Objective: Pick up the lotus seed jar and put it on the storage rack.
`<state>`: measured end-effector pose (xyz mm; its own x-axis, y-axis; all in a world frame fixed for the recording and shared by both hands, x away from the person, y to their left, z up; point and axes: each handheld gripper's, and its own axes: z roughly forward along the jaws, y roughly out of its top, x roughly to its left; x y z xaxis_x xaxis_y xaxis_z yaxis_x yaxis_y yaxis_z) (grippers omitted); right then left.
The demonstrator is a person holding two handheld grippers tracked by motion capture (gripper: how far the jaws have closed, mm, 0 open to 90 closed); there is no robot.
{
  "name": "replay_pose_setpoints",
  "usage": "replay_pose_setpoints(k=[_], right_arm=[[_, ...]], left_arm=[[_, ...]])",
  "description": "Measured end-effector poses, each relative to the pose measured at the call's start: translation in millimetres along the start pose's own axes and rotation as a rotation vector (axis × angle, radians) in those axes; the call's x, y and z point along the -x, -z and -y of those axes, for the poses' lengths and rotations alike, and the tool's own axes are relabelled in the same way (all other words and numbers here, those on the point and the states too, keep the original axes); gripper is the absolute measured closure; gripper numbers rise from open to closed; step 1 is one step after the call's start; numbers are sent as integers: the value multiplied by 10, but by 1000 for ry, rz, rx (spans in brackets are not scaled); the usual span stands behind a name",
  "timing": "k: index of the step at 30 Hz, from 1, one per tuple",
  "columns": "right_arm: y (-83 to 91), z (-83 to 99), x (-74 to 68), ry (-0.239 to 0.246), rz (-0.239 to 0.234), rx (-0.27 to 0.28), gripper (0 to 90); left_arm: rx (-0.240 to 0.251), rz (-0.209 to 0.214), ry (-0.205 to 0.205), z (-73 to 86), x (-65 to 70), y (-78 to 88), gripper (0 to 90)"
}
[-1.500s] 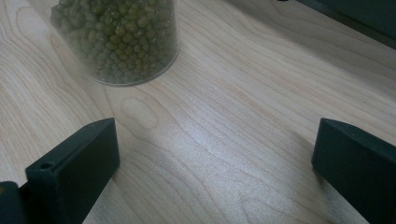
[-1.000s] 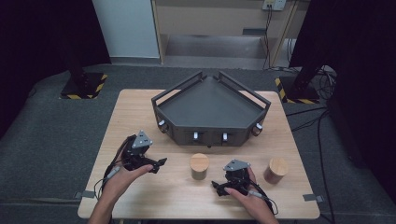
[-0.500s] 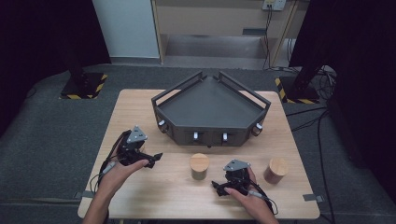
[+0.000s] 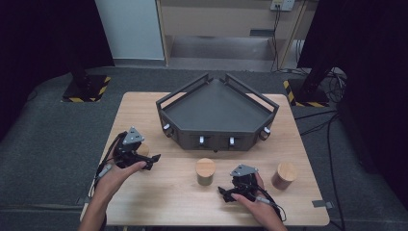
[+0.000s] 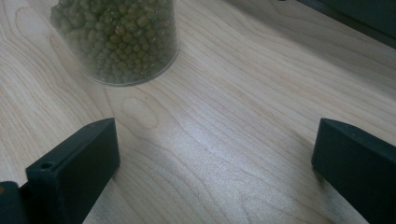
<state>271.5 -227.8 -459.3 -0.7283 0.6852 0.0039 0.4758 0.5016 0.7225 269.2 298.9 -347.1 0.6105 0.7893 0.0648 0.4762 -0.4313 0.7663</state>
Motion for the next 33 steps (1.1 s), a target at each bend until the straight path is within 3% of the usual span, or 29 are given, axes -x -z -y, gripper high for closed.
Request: replay_pose_setpoints(k=[17, 33], right_arm=[[1, 1, -2, -1, 1, 0, 11], [1, 1, -3, -2, 1, 0, 11]], left_arm=[[-7, -36, 16, 117, -130, -17, 17], [-49, -42, 50, 238, -269, -164, 16]])
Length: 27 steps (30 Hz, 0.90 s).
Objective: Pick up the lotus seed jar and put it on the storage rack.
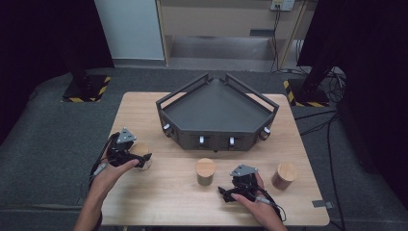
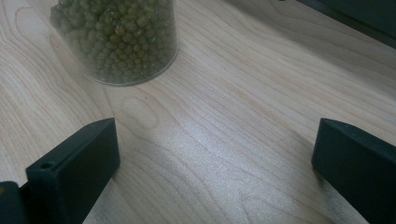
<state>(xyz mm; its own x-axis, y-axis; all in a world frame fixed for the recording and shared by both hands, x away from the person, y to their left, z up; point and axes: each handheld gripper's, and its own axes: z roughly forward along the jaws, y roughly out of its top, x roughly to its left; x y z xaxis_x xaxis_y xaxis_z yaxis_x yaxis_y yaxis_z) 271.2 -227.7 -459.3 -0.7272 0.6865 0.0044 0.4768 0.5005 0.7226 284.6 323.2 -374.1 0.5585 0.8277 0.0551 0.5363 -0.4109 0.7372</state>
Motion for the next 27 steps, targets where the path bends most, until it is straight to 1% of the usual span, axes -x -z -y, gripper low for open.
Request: replay_pose_setpoints(k=[5, 12, 17, 22, 27], right_arm=[[0, 0, 0, 0, 0, 0, 11], [0, 0, 0, 0, 0, 0, 11], [0, 0, 0, 0, 0, 0, 11], [0, 0, 0, 0, 0, 0, 11], [0, 0, -1, -1, 0, 0, 11]], left_arm=[[-5, 4, 11, 70, -29, -66, 17], [-20, -6, 11, 100, -32, -111, 17], [-21, -6, 24, 139, -48, -133, 18], [-33, -5, 18, 151, -46, -156, 18], [-40, -5, 23, 182, -50, -178, 18]])
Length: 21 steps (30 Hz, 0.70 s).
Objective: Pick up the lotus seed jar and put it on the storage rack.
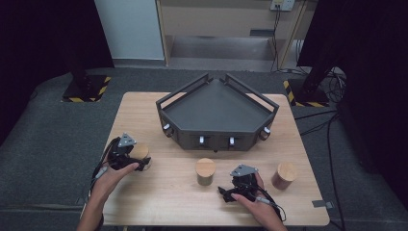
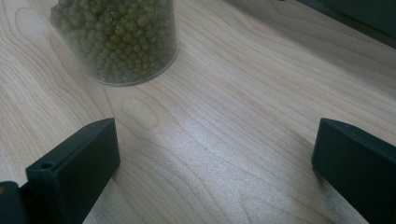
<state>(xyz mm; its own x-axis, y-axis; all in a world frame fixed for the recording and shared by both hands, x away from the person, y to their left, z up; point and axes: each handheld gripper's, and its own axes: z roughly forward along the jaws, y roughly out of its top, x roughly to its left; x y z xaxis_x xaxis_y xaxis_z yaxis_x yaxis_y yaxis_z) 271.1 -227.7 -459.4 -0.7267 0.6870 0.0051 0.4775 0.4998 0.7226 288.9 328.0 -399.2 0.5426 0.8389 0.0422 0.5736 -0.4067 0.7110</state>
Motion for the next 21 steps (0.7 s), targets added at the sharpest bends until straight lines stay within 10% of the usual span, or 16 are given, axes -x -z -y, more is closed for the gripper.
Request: replay_pose_setpoints(k=[21], right_arm=[[0, 0, 0, 0, 0, 0, 11]], left_arm=[[-31, -2, -14, 75, 44, -134, 79]])
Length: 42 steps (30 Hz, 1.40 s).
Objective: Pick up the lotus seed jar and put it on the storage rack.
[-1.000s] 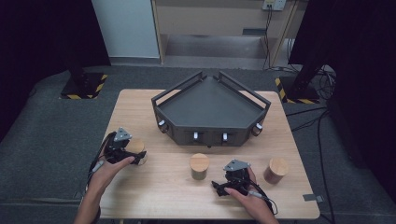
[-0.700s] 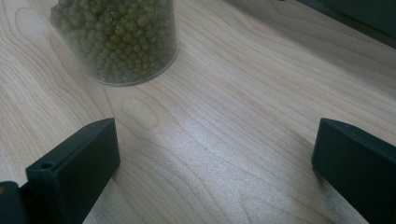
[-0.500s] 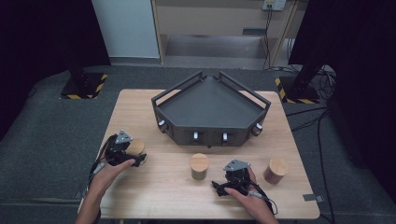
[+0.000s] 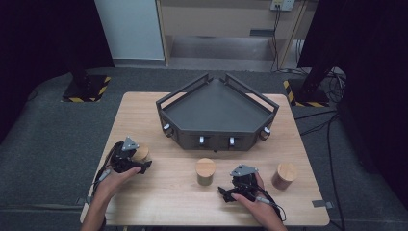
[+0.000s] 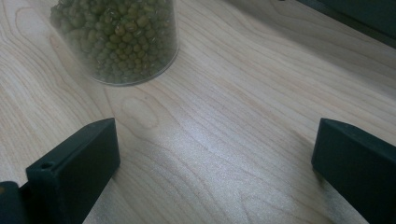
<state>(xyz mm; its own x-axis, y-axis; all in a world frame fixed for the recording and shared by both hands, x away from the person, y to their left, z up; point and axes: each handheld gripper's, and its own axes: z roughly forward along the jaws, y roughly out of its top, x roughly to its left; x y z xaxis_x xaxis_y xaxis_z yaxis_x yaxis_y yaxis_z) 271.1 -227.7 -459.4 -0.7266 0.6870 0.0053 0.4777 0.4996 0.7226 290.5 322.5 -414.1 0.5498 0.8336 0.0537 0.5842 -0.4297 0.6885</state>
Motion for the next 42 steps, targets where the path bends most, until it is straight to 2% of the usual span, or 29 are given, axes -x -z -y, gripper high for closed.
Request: replay_pose_setpoints(k=[2, 6, 8, 11, 14, 18, 29, 42], right_arm=[[0, 0, 0, 0, 0, 0, 12], [0, 0, 1, 1, 0, 0, 11], [0, 0, 0, 0, 0, 0, 12], [0, 0, 0, 1, 0, 0, 12], [0, 0, -1, 0, 0, 0, 11], [0, 0, 0, 1, 0, 0, 12], [0, 0, 0, 0, 0, 0, 11], [0, 0, 0, 1, 0, 0, 11]], left_arm=[[4, -1, 1, 27, 7, -6, 92], [11, -6, 15, 68, 9, -12, 208], [17, 2, 32, 78, -4, -11, 234], [20, 3, 37, 79, -3, -2, 242], [17, -21, 19, 63, 52, 22, 243], [22, -13, 26, 77, 46, 50, 244], [22, 16, -23, -27, 53, 199, 244], [10, 46, -53, -94, 44, 207, 244]])
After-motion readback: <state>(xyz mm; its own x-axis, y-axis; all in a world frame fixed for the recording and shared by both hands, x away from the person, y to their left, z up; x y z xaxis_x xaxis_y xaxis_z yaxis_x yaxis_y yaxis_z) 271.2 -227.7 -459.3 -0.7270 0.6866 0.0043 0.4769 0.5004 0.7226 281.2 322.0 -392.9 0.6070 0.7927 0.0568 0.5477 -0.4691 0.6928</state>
